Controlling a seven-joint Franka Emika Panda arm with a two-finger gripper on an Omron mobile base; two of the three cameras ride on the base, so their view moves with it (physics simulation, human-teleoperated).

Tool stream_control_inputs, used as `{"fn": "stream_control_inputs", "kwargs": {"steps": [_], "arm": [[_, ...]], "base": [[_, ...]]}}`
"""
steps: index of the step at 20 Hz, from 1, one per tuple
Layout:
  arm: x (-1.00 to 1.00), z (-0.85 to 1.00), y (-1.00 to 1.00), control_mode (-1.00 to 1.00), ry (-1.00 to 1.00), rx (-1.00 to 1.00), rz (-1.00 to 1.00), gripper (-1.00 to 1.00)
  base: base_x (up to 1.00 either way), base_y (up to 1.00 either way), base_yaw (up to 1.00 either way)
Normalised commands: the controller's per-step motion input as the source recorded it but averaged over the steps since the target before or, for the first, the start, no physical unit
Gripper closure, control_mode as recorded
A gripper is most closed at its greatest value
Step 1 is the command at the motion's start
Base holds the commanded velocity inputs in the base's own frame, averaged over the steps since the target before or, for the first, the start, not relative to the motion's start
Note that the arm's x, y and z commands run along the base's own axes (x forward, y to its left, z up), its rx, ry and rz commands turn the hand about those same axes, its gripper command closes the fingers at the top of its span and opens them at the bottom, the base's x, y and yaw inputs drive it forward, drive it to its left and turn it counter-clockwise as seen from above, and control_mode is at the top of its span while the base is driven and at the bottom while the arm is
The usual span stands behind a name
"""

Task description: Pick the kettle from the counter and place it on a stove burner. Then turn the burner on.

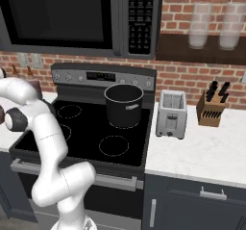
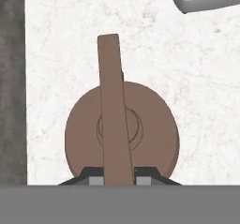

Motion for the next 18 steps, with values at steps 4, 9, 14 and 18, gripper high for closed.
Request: {"fn": "stream_control_inputs", "kwargs": {"steps": [4, 9, 14, 18], "arm": [[-0.66, 0.00, -0.09, -1.00, -0.16, 0.00, 0.00, 1.00], [-0.70, 0.10, -0.32, -1.00, -0.23, 0.03, 0.02, 1.00], [-0.64, 0.20, -0.54, -1.00, -0.19, 0.04, 0.04, 1.00], [-0.43, 0.27, -0.62, -1.00, -0.08, 0.01, 0.04, 1.00]], "base": [[0.00, 0.00, 0.00], [0.00, 0.00, 0.00], [0.00, 0.00, 0.00], [0.00, 0.00, 0.00]]}}
